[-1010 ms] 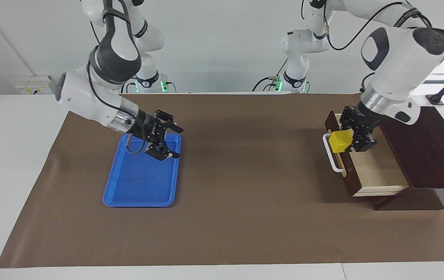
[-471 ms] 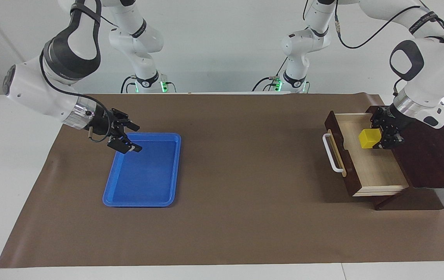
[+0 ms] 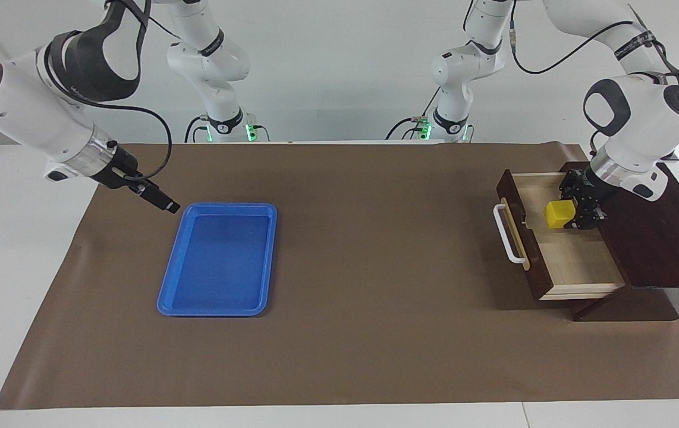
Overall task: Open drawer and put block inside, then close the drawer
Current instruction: 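Lower the block into the drawer and open the left gripper, then push the drawer shut with the left gripper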
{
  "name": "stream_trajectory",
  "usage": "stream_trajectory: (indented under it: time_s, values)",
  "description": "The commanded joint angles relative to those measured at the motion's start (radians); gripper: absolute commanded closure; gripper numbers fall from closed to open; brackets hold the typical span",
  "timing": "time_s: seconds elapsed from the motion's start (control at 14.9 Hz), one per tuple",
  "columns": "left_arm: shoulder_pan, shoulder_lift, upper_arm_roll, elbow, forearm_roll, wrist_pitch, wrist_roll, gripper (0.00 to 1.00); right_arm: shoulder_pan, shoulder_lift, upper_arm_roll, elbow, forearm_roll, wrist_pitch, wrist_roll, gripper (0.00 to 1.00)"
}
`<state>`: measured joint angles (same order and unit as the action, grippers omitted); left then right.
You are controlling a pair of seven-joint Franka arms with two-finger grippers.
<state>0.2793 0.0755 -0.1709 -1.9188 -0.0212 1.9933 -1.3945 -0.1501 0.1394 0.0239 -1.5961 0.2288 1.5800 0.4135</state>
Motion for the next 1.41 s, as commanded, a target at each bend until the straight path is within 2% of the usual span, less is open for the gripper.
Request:
stream_trajectory:
  time_s: [0.0, 0.07, 0.13, 0.2, 0.34, 0.4, 0.54, 0.61, 0.88, 1.01, 1.35]
  values:
    - [0.009, -0.071, -0.009, -0.108, 0.011, 0.071, 0.005, 0.72, -0.003, -0.056, 0.001, -0.001, -0.124, -0.012, -0.249, 0.00]
    - [0.005, -0.072, -0.009, -0.108, 0.011, 0.070, 0.012, 0.20, -0.003, -0.072, 0.001, -0.001, -0.159, -0.012, -0.312, 0.00]
    - [-0.005, -0.071, -0.009, -0.103, 0.011, 0.068, 0.012, 0.00, -0.002, -0.089, 0.001, -0.001, -0.192, -0.012, -0.381, 0.00]
    - [-0.006, -0.069, -0.009, -0.091, 0.012, 0.061, 0.012, 0.00, -0.002, -0.105, 0.001, -0.001, -0.213, -0.014, -0.433, 0.00]
    - [-0.012, -0.057, -0.015, 0.001, 0.007, -0.005, -0.001, 0.00, 0.000, -0.150, 0.001, -0.001, -0.244, -0.023, -0.534, 0.00]
    - [-0.038, -0.053, -0.019, 0.047, 0.004, -0.060, -0.038, 0.00, 0.000, -0.168, 0.002, 0.001, -0.256, -0.040, -0.576, 0.00]
    - [-0.145, -0.028, -0.018, 0.084, 0.010, -0.079, -0.232, 0.00, 0.000, -0.202, 0.002, 0.002, -0.261, -0.061, -0.659, 0.00]
    - [-0.187, -0.028, -0.018, 0.084, 0.014, -0.070, -0.321, 0.00, 0.000, -0.210, 0.004, 0.002, -0.267, -0.070, -0.694, 0.00]
    - [-0.272, -0.028, -0.019, 0.006, 0.110, -0.030, -0.393, 0.00, -0.014, -0.233, 0.037, -0.001, -0.266, -0.113, -0.679, 0.00]
    - [-0.256, -0.026, -0.019, -0.037, 0.153, 0.044, -0.387, 0.00, -0.013, -0.209, 0.037, -0.001, -0.255, -0.118, -0.638, 0.00]
    - [-0.112, -0.019, -0.013, -0.029, 0.245, 0.052, -0.238, 0.00, 0.003, -0.167, 0.030, 0.001, -0.255, -0.109, -0.590, 0.00]
